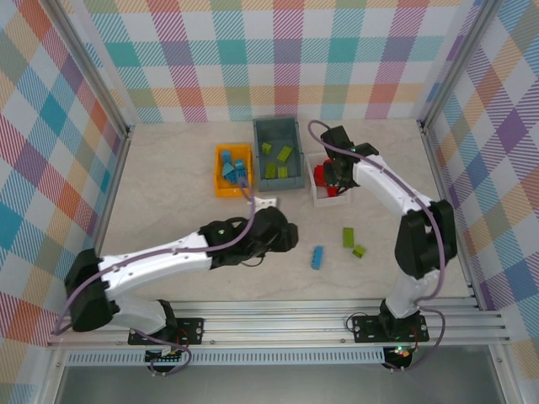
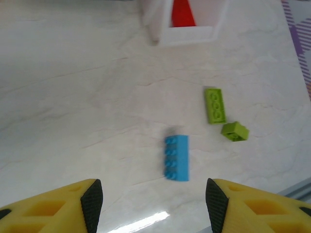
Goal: Sort the legos into containers by color
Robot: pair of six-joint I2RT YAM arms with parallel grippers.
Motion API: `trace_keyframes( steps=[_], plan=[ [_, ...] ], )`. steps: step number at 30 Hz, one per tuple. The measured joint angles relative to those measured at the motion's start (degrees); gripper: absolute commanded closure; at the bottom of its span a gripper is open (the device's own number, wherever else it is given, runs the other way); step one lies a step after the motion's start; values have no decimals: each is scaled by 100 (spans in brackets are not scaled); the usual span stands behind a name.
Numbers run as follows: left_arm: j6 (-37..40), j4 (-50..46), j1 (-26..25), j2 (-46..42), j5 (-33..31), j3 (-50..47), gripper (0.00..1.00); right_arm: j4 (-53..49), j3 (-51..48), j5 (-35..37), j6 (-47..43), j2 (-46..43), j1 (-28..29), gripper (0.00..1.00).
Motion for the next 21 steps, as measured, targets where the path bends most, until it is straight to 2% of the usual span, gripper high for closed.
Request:
trace_keyframes(
  steps=[4, 9, 16, 21],
  plan=[
    [90, 409, 0, 717, 299, 444, 38, -120, 439, 90, -22, 638, -149, 69],
    [229, 636, -15, 1333, 433, 903, 38, -260, 748, 111, -52, 992, -269, 69],
    [317, 949, -107, 1661, 428, 1161, 37, -326, 986, 92, -144, 1182, -304, 51],
    [306, 863, -107, 1980, 433, 1392, 31, -372, 986, 24, -151, 1152, -302, 46]
  ],
)
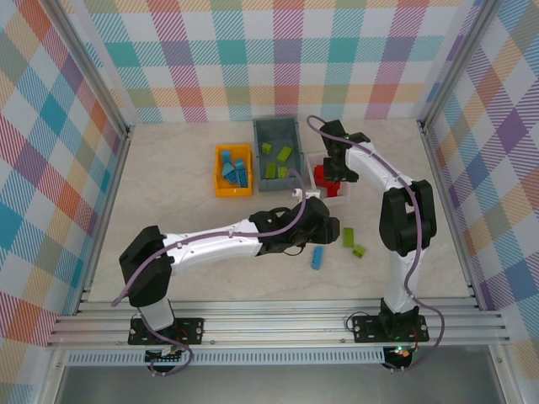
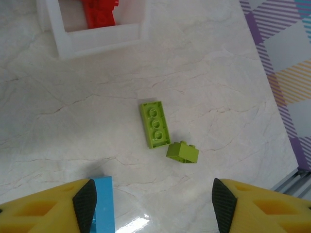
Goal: Sort the legos into containers by color
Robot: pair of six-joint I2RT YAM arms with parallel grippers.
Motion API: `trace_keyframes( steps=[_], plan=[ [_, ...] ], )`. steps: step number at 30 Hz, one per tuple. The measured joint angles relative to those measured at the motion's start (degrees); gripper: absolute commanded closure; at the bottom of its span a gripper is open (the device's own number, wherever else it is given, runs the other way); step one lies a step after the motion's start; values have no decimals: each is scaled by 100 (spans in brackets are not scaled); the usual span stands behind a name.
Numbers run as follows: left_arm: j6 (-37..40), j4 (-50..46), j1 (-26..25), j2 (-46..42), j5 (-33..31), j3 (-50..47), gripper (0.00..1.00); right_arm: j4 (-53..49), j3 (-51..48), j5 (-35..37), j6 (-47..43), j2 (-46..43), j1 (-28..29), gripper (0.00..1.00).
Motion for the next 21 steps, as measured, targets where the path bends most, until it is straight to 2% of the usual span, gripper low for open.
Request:
trace_keyframes(
  steps=[4, 9, 13, 16, 19, 21],
  plan=[
    [-55, -339, -2, 426, 72, 238, 28, -31, -87, -107, 2, -400, 9, 40],
    [-103, -632, -7, 1123, 210, 446, 27, -4, -706, -372, 35, -1919, 39, 35],
    [-79, -778, -11, 1639, 391, 564, 29, -37, -1427, -710, 120, -3285, 68, 34],
    [-48, -894, -33, 1908, 470, 688, 38, -140, -1864, -940, 208, -3906, 72, 35],
    [9, -935, -44, 2057, 466, 745, 59, -251, -2295, -1237, 339, -4325, 72, 37],
    [61, -1008, -42, 2072, 404, 748, 69, -332, -2568, -1445, 452, -4592, 70, 38]
  ],
)
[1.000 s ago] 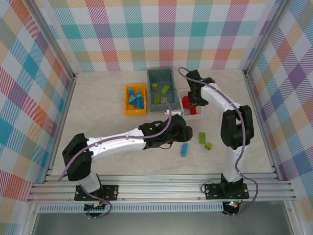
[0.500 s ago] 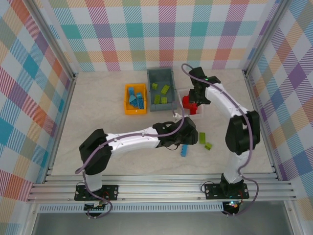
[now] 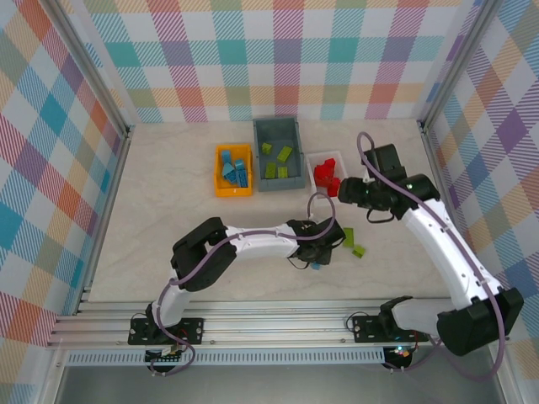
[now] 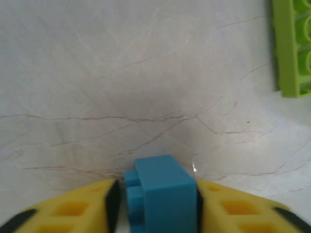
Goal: Sort the legos into containers by color
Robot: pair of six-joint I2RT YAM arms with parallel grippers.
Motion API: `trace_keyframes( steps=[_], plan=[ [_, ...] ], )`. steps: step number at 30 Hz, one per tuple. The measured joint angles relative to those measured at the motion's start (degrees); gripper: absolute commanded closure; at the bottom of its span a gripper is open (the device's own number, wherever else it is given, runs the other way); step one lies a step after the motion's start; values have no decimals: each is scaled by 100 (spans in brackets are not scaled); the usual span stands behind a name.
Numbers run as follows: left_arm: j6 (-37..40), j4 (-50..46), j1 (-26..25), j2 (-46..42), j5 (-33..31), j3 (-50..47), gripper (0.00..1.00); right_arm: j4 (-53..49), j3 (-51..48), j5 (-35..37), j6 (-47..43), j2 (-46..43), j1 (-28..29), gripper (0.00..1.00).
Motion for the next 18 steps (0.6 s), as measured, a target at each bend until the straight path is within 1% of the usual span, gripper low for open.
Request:
trace_keyframes(
  steps=[2, 6, 10, 12, 13, 15, 18],
  plan=[
    [37, -4, -11, 0, -31, 0, 74, -74, -232, -210, 109, -293, 0, 38],
    [127, -153, -15, -101, -221, -11, 75, -111, -557, -796, 260, -872, 0, 39],
    [205, -452, 168, -739, -398, -330, 75, 267, -1167, -1840, 345, -1692, 17, 38],
    [321, -601, 433, -1241, -457, -514, 75, 501, -1399, -2312, 348, -1952, 131, 38],
    [417, -649, 658, -1495, -479, -579, 74, 621, -1469, -2470, 348, -1982, 293, 38],
    [599, -728, 1204, -1878, -522, -605, 74, 837, -1513, -2507, 328, -1934, 809, 38],
    [962, -745, 2216, -2175, -577, -568, 73, 1215, -1513, -2184, 306, -1606, 1875, 38]
  ],
)
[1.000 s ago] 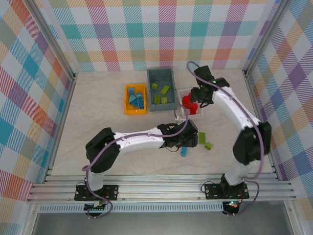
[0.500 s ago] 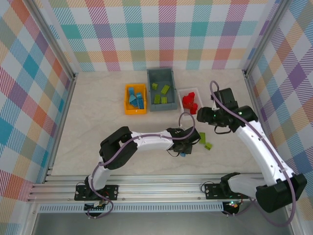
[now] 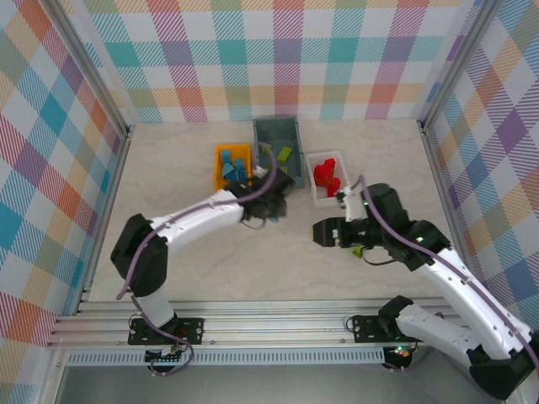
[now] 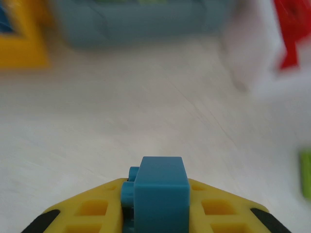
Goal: Sort the legos into containers by color
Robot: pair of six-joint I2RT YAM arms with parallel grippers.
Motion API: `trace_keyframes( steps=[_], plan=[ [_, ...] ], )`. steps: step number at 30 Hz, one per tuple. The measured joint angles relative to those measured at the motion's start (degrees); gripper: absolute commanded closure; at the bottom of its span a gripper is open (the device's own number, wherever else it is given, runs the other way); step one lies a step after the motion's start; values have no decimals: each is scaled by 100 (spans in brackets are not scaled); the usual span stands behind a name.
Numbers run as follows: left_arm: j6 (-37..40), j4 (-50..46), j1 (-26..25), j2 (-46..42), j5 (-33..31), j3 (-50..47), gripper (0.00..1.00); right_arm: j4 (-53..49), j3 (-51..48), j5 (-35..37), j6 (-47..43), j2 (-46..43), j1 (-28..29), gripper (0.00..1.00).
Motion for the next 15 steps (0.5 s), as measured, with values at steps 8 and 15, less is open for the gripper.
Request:
trace_keyframes(
  steps=[8, 15],
  plan=[
    [841, -319, 1746, 1176, -11, 1574, 70, 776, -118, 1449, 9, 680, 1064, 38],
    [1178, -785, 2197, 2555, 31, 3126, 67, 903, -55, 2096, 22, 1132, 1069, 38]
  ],
)
